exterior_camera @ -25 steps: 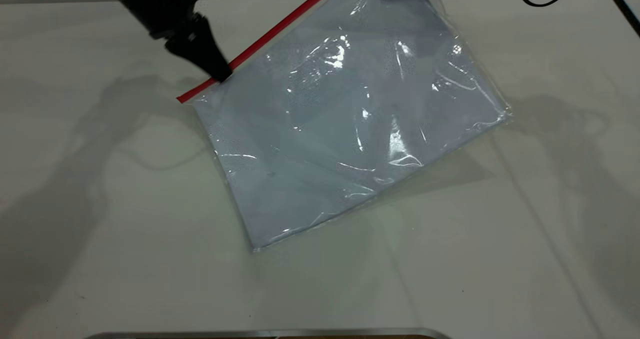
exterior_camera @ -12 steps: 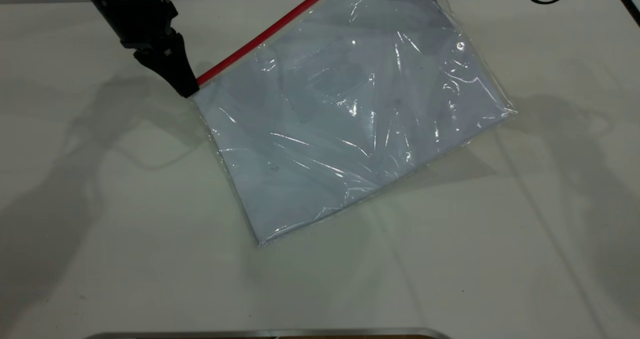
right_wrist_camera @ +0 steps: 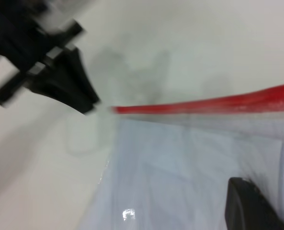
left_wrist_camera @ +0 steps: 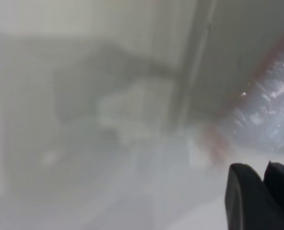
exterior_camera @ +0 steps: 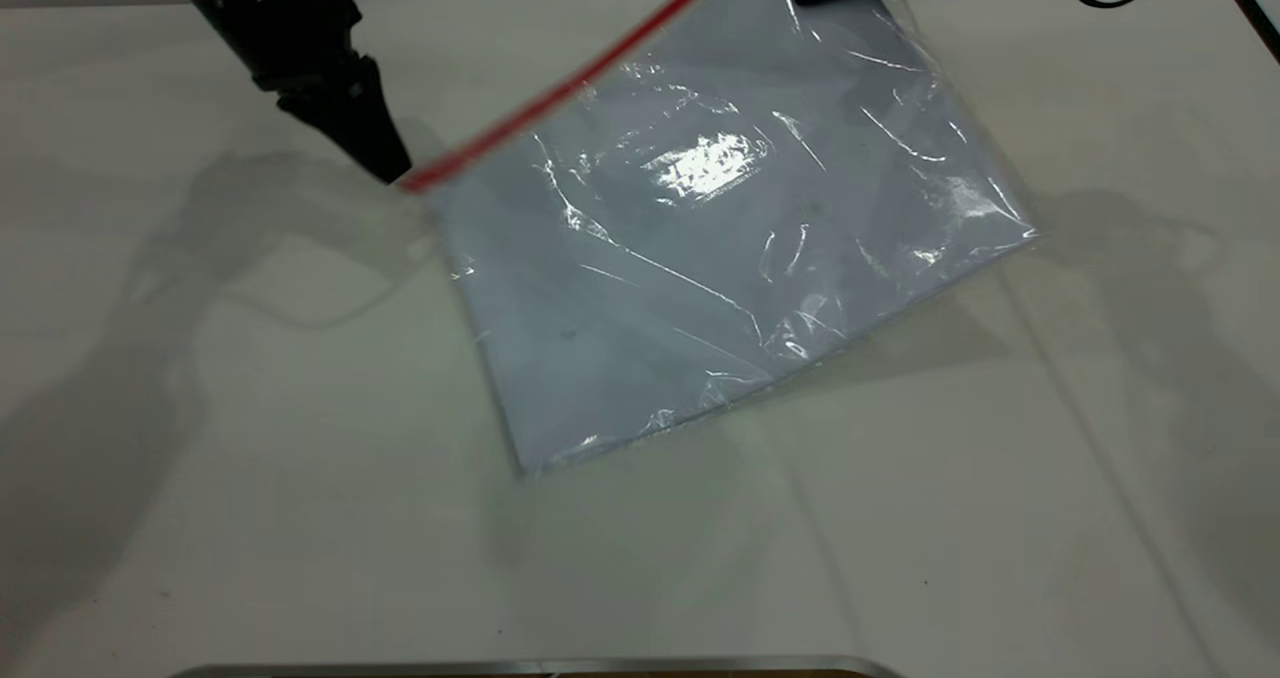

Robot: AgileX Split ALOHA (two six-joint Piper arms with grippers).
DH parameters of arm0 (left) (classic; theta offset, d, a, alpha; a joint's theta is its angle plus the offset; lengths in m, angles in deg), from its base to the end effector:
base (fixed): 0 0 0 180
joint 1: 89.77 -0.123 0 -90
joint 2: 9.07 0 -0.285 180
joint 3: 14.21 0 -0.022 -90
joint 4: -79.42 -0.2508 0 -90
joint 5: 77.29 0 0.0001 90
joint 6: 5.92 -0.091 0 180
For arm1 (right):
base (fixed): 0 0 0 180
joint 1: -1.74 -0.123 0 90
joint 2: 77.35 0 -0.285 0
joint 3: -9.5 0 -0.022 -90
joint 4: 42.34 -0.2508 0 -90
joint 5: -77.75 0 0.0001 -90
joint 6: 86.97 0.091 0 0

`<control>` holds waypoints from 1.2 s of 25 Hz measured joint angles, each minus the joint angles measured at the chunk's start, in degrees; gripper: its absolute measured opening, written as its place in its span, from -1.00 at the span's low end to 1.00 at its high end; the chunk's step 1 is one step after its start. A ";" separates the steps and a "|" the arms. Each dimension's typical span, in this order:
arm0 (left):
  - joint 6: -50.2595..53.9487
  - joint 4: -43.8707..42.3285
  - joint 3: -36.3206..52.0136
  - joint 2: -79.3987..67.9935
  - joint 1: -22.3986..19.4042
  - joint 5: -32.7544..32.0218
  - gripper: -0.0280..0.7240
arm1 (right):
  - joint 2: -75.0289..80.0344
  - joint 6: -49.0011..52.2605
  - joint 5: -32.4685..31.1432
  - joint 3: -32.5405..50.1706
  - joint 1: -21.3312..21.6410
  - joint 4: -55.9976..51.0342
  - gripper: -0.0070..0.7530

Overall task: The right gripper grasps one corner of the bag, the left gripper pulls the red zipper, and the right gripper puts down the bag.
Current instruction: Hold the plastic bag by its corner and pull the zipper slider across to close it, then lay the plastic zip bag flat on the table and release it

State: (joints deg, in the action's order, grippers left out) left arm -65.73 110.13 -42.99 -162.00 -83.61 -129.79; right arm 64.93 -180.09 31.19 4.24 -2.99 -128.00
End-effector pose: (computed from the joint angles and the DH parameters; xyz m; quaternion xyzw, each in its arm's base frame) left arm 0.4778 -0.0887 0.0476 0.3948 0.8929 -0.1789 0.1220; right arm 0.4445 0.1030 0.0797 -0.2355 0.8455 0.3592 0.3173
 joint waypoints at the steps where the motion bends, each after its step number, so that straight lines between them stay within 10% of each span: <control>1: 0.00 1.15 0.00 0.37 -0.15 0.65 -0.48 | 0.39 -0.07 1.38 0.00 0.12 0.06 -0.87; 9: -0.05 9.67 0.00 6.98 -0.21 6.20 0.14 | 8.19 -0.06 6.94 -0.23 0.52 -0.80 -0.75; 17: -0.05 19.78 0.00 13.46 -0.25 -3.10 0.20 | 8.78 4.08 20.55 -0.23 0.52 13.11 0.14; 21: -0.05 21.57 0.00 17.28 -0.25 -5.48 0.20 | 6.49 20.11 28.70 -0.23 0.64 31.06 0.25; 30: 3.06 21.64 0.00 31.01 -0.25 -9.18 0.20 | -11.57 64.00 4.97 -0.23 0.70 65.14 0.13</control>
State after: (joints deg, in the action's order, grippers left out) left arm -62.67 131.77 -42.99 -131.00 -83.86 -138.98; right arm 53.36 -116.09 36.15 4.01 -2.29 -62.86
